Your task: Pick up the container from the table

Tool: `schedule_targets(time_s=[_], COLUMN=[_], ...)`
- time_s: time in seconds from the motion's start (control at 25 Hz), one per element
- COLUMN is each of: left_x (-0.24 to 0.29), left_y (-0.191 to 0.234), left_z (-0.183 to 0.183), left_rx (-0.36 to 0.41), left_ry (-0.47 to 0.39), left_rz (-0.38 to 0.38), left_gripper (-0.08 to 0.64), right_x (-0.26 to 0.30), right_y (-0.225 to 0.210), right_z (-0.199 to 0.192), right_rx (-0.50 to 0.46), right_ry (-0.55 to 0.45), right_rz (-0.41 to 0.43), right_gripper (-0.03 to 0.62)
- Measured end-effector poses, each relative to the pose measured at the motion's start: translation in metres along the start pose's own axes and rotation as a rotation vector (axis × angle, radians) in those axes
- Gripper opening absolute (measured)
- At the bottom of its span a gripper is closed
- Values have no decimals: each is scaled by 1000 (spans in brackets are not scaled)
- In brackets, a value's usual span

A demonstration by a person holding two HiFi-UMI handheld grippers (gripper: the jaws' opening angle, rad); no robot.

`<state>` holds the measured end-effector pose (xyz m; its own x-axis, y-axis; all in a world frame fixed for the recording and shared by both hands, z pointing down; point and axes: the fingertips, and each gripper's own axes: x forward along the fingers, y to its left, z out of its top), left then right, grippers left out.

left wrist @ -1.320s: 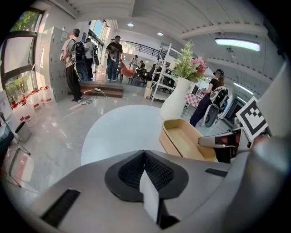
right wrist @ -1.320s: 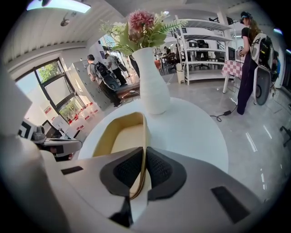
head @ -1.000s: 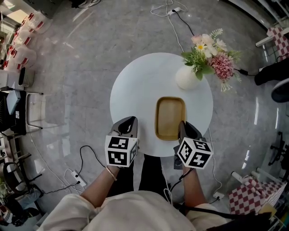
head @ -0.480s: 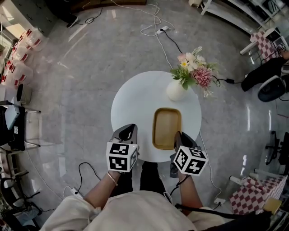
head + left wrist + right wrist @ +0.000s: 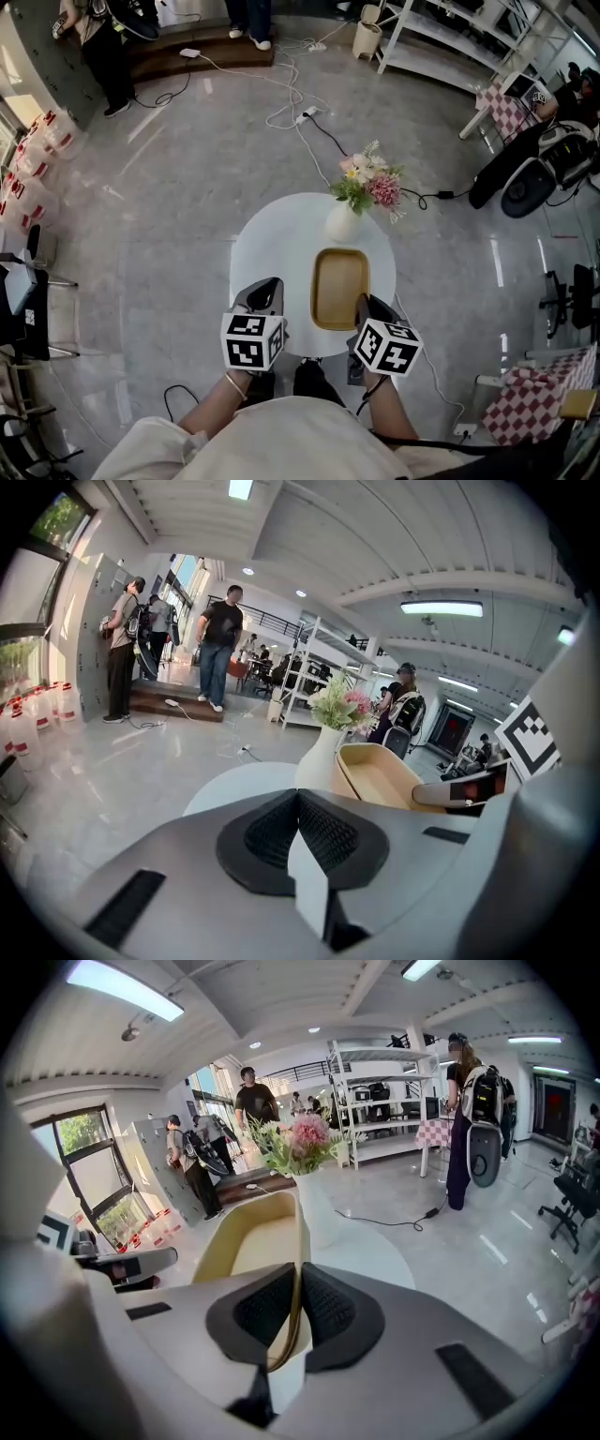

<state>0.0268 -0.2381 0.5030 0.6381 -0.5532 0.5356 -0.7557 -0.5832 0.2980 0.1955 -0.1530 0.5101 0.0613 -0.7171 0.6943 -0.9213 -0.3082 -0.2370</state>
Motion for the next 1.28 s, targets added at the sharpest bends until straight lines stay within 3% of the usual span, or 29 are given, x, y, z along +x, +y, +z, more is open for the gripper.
schedule_targets(time_s=[0.4,0.76,1.28], left_x=[-21,-28,-16], left_y=[-9,-15,-73], left_z=[39,29,22], left_rx=[92,149,216], left_ry=[-90,-68,-55], left_rz=[-96,-182,-298], left_gripper=[17,17,17], right_x=[-34,-62,-103], right_y=[9,8,-40], right_z=[16,-6,-20], right_rx=[66,159,265], right_ry=[-102,-147,-204], right_rz=[-76,-149,-235], right_gripper=[44,44,44])
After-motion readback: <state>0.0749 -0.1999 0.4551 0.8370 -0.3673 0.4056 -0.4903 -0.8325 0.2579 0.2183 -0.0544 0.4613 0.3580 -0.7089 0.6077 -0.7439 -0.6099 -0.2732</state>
